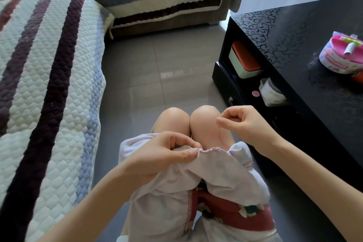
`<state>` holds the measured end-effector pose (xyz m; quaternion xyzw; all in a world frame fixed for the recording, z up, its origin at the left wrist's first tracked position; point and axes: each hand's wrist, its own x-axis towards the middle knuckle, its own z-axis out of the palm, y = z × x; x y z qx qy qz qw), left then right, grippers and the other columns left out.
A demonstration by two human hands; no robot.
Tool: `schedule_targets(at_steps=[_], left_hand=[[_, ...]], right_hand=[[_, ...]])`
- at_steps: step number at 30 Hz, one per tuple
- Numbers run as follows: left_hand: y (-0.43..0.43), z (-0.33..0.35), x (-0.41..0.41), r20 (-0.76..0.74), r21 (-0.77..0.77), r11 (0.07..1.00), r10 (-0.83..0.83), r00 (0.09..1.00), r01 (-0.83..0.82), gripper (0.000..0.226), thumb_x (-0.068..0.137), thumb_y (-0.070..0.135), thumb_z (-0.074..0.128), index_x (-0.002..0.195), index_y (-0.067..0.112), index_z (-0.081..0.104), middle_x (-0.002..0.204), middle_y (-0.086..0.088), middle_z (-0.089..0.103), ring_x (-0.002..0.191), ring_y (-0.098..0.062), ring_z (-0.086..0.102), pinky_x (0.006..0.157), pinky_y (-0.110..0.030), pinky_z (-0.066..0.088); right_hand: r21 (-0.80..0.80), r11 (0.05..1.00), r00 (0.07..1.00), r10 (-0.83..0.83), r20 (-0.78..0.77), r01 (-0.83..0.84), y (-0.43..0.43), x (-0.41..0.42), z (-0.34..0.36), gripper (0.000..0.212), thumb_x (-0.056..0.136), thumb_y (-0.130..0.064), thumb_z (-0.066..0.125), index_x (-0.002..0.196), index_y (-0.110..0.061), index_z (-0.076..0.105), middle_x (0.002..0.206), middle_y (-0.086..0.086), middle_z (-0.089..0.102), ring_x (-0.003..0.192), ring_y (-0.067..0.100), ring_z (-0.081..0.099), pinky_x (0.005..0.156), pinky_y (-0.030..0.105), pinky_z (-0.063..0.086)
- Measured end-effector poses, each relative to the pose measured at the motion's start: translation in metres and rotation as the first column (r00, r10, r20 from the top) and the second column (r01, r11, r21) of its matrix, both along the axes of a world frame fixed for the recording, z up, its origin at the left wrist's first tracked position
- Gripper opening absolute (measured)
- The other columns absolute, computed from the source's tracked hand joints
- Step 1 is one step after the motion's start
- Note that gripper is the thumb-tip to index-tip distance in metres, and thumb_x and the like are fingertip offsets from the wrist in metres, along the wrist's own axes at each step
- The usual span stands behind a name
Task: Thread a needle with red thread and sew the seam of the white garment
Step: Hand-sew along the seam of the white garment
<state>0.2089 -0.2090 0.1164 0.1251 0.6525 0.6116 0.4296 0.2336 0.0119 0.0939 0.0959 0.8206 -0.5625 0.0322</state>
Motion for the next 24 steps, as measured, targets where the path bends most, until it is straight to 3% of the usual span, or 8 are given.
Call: schedule_targets(at_steps=[4, 7, 10, 13, 15, 18, 21, 24], left_hand=[[-0.002, -0.002, 0.0, -0.012, -0.001, 1.0, -0.014, 1.0, 0.014, 0.011, 0.086, 0.007, 0.067, 0.077, 0.012, 0.072, 0.075, 0.008, 0.07, 0.077, 0.001, 0.063, 0.07, -0.01, 0.045], [-0.003, -0.004, 0.0, -0.011, 0.01, 1.0, -0.004, 1.0, 0.004, 0.013, 0.085, 0.007, 0.068, 0.076, 0.015, 0.075, 0.08, 0.004, 0.072, 0.08, -0.001, 0.064, 0.073, -0.011, 0.047], [-0.005, -0.005, -0.003, -0.005, 0.027, 1.0, 0.009, 1.0, -0.009, 0.008, 0.08, 0.017, 0.07, 0.077, 0.018, 0.077, 0.093, -0.005, 0.075, 0.09, -0.008, 0.067, 0.079, -0.016, 0.049], [-0.01, -0.008, -0.003, -0.143, -0.072, 0.994, 0.07, 0.987, -0.081, 0.011, 0.085, 0.023, 0.069, 0.078, 0.019, 0.077, 0.087, 0.005, 0.075, 0.086, -0.001, 0.066, 0.075, -0.014, 0.048], [-0.01, -0.012, 0.001, -0.199, -0.132, 0.987, 0.065, 0.978, -0.092, 0.015, 0.09, 0.019, 0.066, 0.079, 0.019, 0.076, 0.092, 0.009, 0.075, 0.093, -0.001, 0.067, 0.081, -0.017, 0.05], [0.001, -0.02, 0.008, -0.195, -0.165, 0.982, 0.056, 0.979, -0.089, 0.013, 0.084, 0.028, 0.067, 0.081, 0.021, 0.077, 0.098, 0.008, 0.075, 0.102, -0.006, 0.066, 0.089, -0.023, 0.05], [0.012, -0.031, 0.01, -0.266, -0.234, 0.967, 0.039, 0.963, -0.104, 0.022, 0.082, 0.037, 0.062, 0.088, 0.022, 0.076, 0.092, 0.01, 0.075, 0.094, -0.003, 0.067, 0.087, -0.028, 0.052], [0.017, -0.034, 0.011, -0.307, -0.266, 0.956, 0.036, 0.951, -0.122, 0.013, 0.09, 0.026, 0.063, 0.089, 0.022, 0.076, 0.088, 0.009, 0.075, 0.09, -0.003, 0.067, 0.085, -0.028, 0.052]], right_hand=[[-0.022, 0.999, 0.999, 0.025, -0.036, -0.025, -0.006, 0.01, 0.002, 0.013, 0.089, -0.011, 0.064, 0.084, 0.0, 0.07, 0.081, 0.028, 0.066, 0.071, 0.018, 0.056, 0.071, 0.036, 0.046], [-0.113, 0.956, 0.957, 0.28, 0.078, -0.27, -0.011, 0.021, 0.006, 0.011, 0.087, -0.025, 0.069, 0.094, -0.017, 0.074, 0.078, -0.004, 0.071, 0.075, 0.003, 0.063, 0.069, 0.022, 0.048], [-0.073, 0.922, 0.916, 0.386, 0.114, -0.379, -0.013, 0.028, 0.002, 0.021, 0.077, -0.039, 0.073, 0.075, -0.018, 0.071, 0.063, -0.006, 0.056, 0.062, 0.006, 0.049, 0.06, 0.025, 0.039], [-0.15, 0.945, 0.942, 0.311, 0.129, -0.292, -0.001, 0.035, 0.002, 0.035, 0.073, -0.035, 0.075, 0.061, -0.006, 0.059, 0.059, 0.005, 0.045, 0.057, 0.017, 0.04, 0.052, 0.033, 0.031], [-0.225, 0.942, 0.943, 0.288, 0.167, -0.248, 0.008, 0.043, 0.008, 0.043, 0.067, -0.038, 0.078, 0.06, -0.003, 0.056, 0.062, 0.014, 0.043, 0.06, 0.024, 0.038, 0.055, 0.04, 0.028], [-0.25, 0.948, 0.946, 0.252, 0.204, -0.199, 0.013, 0.052, 0.012, 0.031, 0.071, -0.025, 0.083, 0.054, -0.012, 0.06, 0.059, 0.011, 0.051, 0.059, 0.023, 0.045, 0.058, 0.031, 0.036], [-0.13, 0.987, 0.964, 0.126, 0.232, -0.097, 0.014, 0.058, 0.0, 0.024, 0.079, -0.012, 0.076, 0.058, -0.013, 0.065, 0.058, 0.005, 0.06, 0.06, 0.015, 0.055, 0.063, 0.036, 0.049], [0.118, 0.991, 0.99, 0.042, 0.136, -0.059, 0.012, 0.064, -0.012, 0.003, 0.086, -0.027, 0.07, 0.085, -0.024, 0.069, 0.056, 0.001, 0.051, 0.057, 0.01, 0.051, 0.066, 0.045, 0.052]])
